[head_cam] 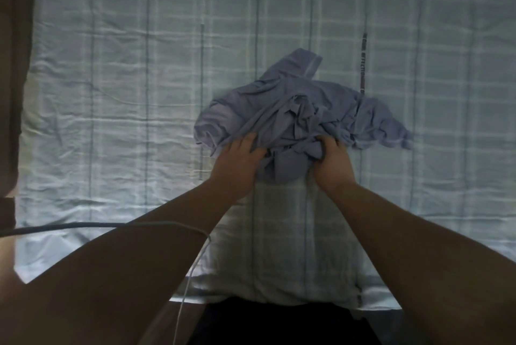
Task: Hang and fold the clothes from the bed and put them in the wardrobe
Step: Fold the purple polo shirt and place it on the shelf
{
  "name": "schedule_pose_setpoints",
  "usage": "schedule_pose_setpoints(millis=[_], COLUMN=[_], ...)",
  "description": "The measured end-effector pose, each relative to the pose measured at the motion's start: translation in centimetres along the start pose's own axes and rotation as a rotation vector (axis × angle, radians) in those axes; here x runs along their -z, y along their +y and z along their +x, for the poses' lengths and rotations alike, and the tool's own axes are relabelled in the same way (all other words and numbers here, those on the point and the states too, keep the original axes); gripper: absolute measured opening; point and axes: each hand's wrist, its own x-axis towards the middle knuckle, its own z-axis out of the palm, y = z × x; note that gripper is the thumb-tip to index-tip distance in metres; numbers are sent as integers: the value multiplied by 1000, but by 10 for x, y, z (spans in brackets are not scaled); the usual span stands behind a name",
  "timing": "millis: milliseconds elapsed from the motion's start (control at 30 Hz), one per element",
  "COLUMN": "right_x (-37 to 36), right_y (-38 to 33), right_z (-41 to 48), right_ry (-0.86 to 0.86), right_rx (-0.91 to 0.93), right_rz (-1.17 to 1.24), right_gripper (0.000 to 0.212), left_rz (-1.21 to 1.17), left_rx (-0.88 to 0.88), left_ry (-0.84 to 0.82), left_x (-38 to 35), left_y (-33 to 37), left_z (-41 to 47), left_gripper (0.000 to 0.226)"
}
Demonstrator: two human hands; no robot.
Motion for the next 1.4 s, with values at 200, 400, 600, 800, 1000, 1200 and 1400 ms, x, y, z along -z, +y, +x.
schedule_pose_setpoints(millis=[200,400,600,800,1000,1200,1400], right_x=[30,99,180,270,347,413,458], right_y=[-33,-68,-98,-102,-64,-2,35], right_z=[-22,-87,-162,-235,-295,-346,-376], right_ry=[0,-119,-141,-180,97,322,422], right_rx=[-226,-333,-101,122,428,486,577], right_rz=[521,1308,1451,1453,817,828,646], right_gripper=[12,21,33,22,24,15,23], left_rz=[-468,-683,-527,-728,-892,-1047,-990], left_rx=[143,137,-35,-70,-173,-236,-264], left_ry=[171,371,408,493,612,569,534], left_x=[32,116,198,260,293,269,287], left_y=[9,21,64,126,197,288,361], left_z=[-8,-46,-78,-133,-197,-257,-278], left_gripper=[15,5,7,11,11,6,10])
